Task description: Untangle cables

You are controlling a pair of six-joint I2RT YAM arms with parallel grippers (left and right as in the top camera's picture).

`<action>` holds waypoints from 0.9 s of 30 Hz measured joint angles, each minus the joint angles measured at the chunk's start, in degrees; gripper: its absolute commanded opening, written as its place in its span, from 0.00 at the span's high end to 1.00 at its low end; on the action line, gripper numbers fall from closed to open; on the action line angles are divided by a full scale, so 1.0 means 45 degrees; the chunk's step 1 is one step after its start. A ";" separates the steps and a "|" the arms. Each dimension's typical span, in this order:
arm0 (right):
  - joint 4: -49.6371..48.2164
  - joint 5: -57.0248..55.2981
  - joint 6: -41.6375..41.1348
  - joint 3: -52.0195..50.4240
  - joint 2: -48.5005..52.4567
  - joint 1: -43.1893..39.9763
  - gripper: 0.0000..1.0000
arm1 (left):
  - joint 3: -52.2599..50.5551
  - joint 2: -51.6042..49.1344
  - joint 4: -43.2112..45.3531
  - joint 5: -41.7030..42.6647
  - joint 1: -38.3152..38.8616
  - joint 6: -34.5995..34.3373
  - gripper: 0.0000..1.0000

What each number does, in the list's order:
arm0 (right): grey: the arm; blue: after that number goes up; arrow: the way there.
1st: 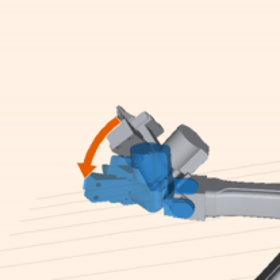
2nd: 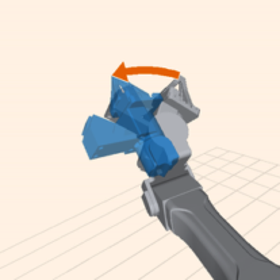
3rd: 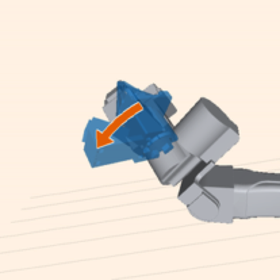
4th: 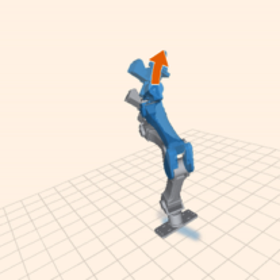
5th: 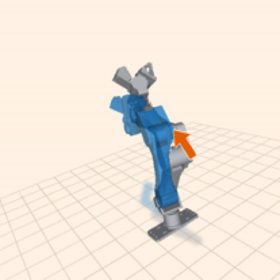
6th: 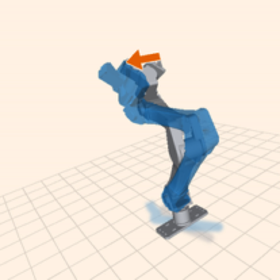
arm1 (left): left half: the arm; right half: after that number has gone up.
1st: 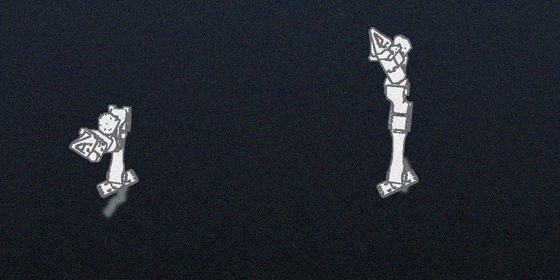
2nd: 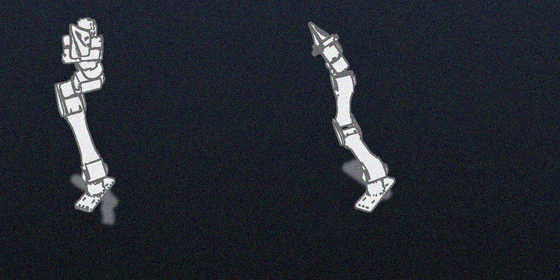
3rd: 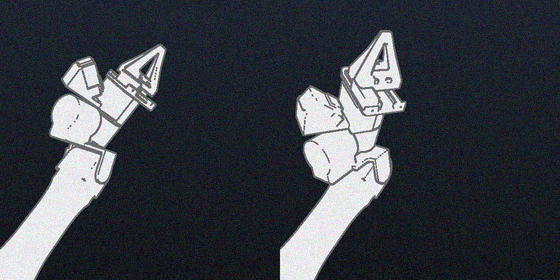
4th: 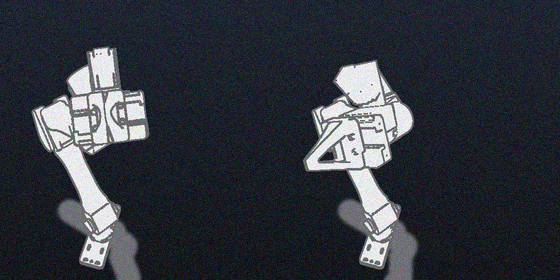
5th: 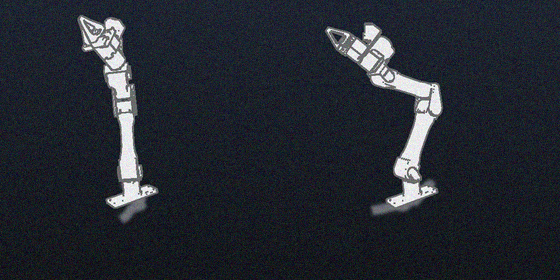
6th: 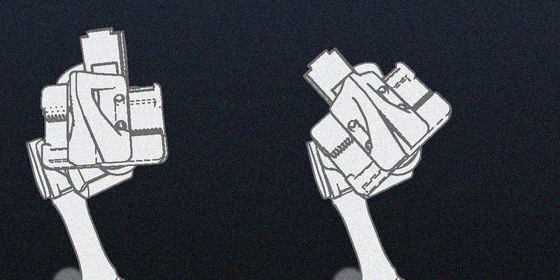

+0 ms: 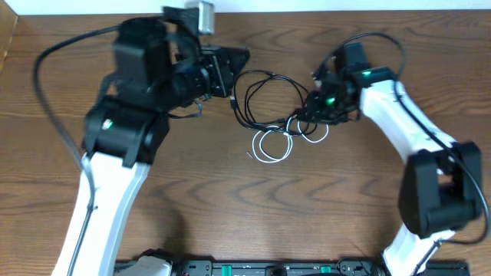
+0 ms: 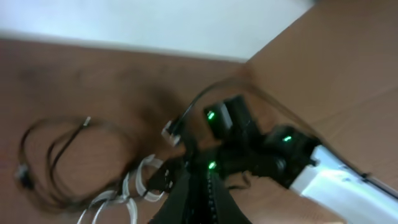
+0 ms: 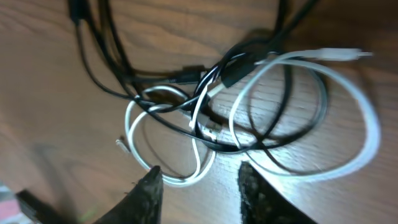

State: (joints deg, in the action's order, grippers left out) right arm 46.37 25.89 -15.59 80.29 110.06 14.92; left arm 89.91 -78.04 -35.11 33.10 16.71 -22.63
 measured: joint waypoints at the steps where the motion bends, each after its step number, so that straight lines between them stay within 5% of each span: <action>1: -0.0107 -0.0097 -0.0112 0.0000 0.0287 0.0151 0.72 | -0.0010 -0.0262 -0.0301 -0.0053 0.0000 0.0083 0.92; 13: -0.1715 -0.0835 -0.1025 -0.0005 0.2021 0.0510 0.75 | -0.0063 -0.1515 -0.1243 -0.0151 0.0000 0.0486 0.92; 16: -0.2166 -0.0918 -0.1098 -0.0005 0.2064 0.0617 0.82 | -0.0063 -0.1515 -0.1311 -0.0165 0.0000 0.0607 0.92; 19: -0.2293 -0.1010 -0.1171 -0.0005 0.2127 0.0933 0.99 | -0.0063 -0.1515 -0.1457 -0.0325 0.0000 0.0709 0.92; 27: -0.1948 0.1355 -0.0223 0.0005 0.1953 0.0719 0.99 | -0.0063 -0.1515 -0.1744 -0.0724 0.0000 0.0748 0.85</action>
State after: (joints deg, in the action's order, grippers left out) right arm 37.60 31.99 -16.60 80.31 118.85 18.15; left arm 89.62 -84.86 -42.96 29.85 16.71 -19.27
